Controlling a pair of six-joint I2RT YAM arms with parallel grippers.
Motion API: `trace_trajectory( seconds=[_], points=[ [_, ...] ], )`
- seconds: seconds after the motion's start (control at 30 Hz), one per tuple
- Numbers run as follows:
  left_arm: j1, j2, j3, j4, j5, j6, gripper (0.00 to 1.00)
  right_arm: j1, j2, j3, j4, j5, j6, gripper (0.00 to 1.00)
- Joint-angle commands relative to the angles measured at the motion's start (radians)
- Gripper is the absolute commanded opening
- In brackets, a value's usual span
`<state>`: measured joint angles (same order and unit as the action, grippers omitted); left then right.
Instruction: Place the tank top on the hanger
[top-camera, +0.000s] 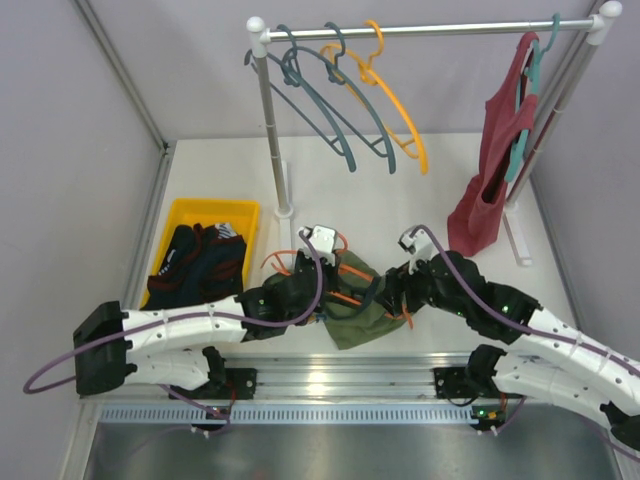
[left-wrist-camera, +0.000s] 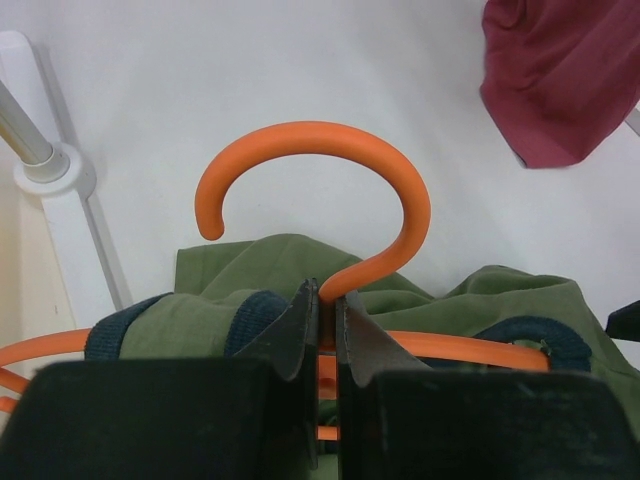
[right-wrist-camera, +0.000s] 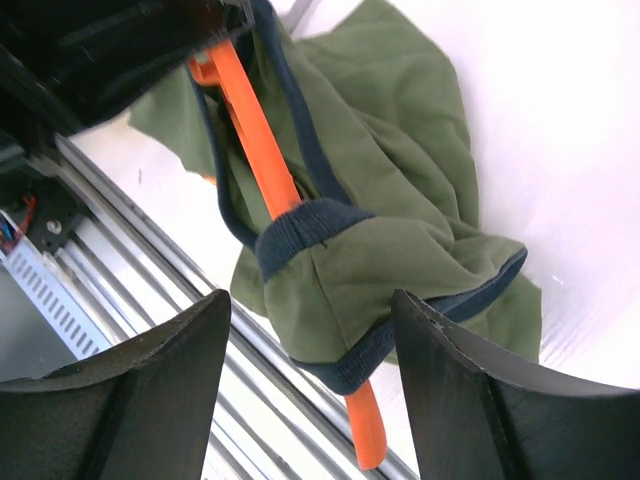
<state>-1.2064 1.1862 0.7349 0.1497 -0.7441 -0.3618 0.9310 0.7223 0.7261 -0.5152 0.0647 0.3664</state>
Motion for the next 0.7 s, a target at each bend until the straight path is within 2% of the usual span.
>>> trace_trajectory(
  seconds=[0.0, 0.33, 0.67],
  points=[
    [-0.005, -0.042, 0.017, 0.047, 0.011, 0.02, 0.0, -0.011, 0.019, -0.013, 0.036, -0.029, -0.029, 0.66],
    [-0.004, -0.054, 0.043, 0.037, 0.041, 0.035, 0.0, -0.009, 0.058, -0.056, 0.197, -0.095, -0.015, 0.65],
    [-0.005, -0.056, 0.089, 0.021, 0.058, 0.052, 0.0, 0.006, 0.063, -0.117, 0.33, -0.115, 0.022, 0.5]
  ],
)
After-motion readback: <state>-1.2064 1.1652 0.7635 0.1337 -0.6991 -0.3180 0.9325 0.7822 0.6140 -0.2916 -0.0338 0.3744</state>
